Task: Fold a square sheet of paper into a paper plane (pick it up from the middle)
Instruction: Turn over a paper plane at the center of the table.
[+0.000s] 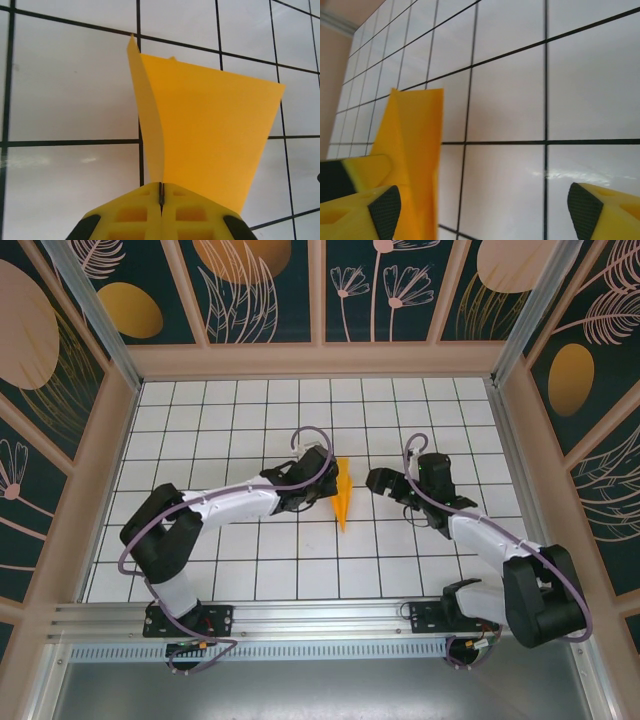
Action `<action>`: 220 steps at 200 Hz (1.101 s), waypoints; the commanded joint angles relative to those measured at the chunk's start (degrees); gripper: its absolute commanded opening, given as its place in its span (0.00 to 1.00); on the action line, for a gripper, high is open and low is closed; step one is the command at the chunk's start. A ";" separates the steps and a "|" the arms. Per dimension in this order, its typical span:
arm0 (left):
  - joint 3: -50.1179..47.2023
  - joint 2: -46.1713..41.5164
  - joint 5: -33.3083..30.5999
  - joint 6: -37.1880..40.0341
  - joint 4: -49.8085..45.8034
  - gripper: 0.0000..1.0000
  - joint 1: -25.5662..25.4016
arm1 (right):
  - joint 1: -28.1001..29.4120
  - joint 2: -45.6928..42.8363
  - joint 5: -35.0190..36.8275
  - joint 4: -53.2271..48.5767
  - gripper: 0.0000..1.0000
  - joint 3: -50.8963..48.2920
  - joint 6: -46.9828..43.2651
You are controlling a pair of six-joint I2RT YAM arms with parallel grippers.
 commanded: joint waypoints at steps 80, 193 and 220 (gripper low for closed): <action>-12.85 2.95 12.99 -2.85 26.45 0.00 2.58 | 11.45 9.26 -0.92 0.33 0.42 2.92 2.81; -15.24 5.14 13.48 -4.56 27.52 0.00 3.13 | 14.72 15.48 2.09 -3.54 0.41 6.01 2.65; -15.25 5.68 13.62 -4.86 27.43 0.00 3.17 | 15.14 15.75 1.22 -4.04 0.46 5.97 3.16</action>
